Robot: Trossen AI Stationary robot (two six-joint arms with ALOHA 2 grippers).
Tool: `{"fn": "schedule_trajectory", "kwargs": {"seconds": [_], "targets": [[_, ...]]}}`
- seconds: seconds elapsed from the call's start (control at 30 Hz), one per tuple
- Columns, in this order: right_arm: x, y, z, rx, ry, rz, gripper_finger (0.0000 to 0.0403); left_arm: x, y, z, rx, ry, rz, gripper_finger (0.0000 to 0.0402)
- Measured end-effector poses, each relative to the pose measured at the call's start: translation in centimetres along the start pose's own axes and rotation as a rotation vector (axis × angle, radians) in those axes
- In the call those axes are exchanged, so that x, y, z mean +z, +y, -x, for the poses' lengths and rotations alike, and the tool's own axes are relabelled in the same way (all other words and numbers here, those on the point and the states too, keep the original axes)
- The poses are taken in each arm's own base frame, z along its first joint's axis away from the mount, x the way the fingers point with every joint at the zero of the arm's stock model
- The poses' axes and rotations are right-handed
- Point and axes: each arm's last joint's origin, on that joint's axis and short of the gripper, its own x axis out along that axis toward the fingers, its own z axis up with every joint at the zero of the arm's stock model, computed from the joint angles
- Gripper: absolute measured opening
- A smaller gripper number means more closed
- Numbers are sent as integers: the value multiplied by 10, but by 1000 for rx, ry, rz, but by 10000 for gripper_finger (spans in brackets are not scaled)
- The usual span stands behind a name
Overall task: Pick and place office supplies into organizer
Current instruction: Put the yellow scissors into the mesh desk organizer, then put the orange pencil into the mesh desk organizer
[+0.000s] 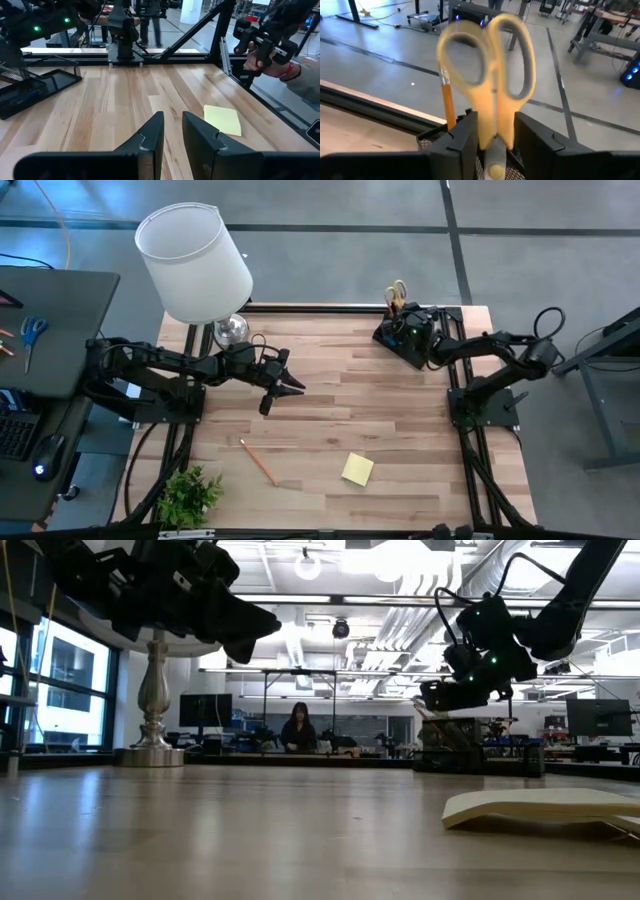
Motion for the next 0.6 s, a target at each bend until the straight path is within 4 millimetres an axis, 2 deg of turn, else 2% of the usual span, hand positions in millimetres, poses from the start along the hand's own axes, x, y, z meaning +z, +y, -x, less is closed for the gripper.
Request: {"fn": "schedule_trajectory", "kwargs": {"seconds": [0.2, 0.6], "targets": [[4, 1, 5, -35, -23, 40, 135, 0, 0, 0, 0, 2, 2, 58], [6, 4, 7, -47, -45, 50, 106, -1, 0, 0, -1, 10, 6, 58]]}}
